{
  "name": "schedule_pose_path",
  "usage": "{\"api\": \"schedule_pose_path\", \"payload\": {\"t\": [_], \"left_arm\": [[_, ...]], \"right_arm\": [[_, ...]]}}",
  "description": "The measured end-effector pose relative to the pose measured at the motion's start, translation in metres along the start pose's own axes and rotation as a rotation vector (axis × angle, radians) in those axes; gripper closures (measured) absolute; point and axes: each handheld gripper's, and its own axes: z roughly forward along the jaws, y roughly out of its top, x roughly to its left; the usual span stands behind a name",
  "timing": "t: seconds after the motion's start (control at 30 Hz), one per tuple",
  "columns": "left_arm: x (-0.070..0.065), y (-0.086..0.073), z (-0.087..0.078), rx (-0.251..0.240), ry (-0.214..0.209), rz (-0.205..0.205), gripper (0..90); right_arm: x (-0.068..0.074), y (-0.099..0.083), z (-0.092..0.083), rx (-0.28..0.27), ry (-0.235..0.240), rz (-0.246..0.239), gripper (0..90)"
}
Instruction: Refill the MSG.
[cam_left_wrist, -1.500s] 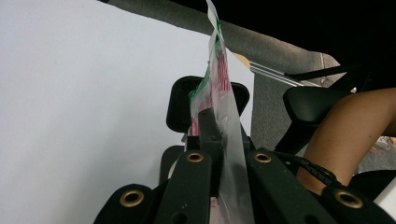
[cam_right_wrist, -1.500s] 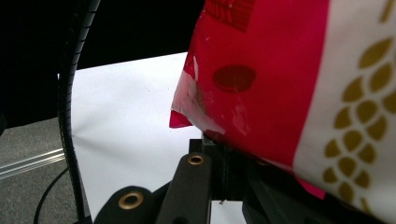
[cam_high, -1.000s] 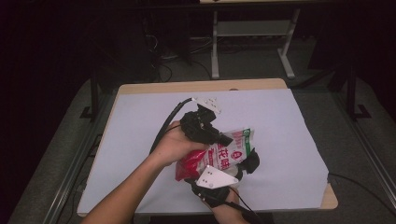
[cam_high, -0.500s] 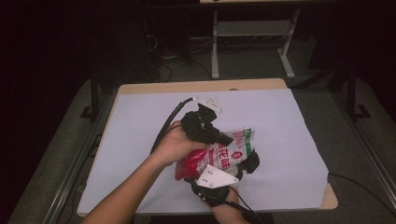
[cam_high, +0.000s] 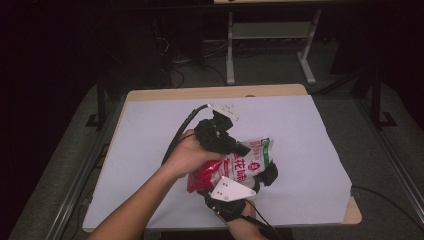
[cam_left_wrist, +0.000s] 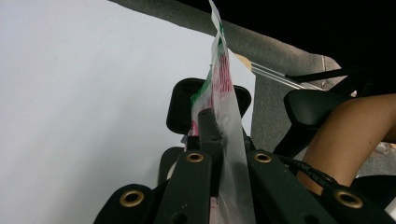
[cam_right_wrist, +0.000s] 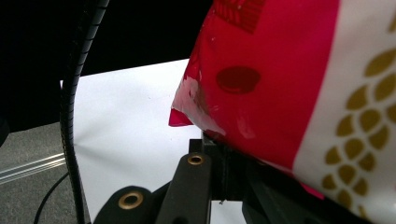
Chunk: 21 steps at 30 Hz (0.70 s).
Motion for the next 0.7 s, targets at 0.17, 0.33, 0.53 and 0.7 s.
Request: {"api": "schedule_pose_path", "payload": {"t": [0.17,0.33,0.53,0.7], "left_arm": [[0.0000,-0.0001,0.0000,-0.001,0.000,-0.001,90.0],[-0.0002,-0.0002,0.0001,0.001,0.002,0.000,90.0],[0.0000,-0.0003,0.0003,-0.003,0.002,-0.005,90.0],[0.0002,-0.0003,0.0004,-0.004,0.002,-0.006,90.0]], "right_arm": [[0.0000,0.0000,0.0001,-0.001,0.001,-0.002,90.0],[0.0000,0.0002,0.0003,-0.003,0.001,-0.004,90.0],[-0.0002,0.0002,0.0005,-0.002,0.001,-0.004,90.0],[-0.0006,0.0003,0.0006,-0.003,0.001,-0.003,90.0]]}}
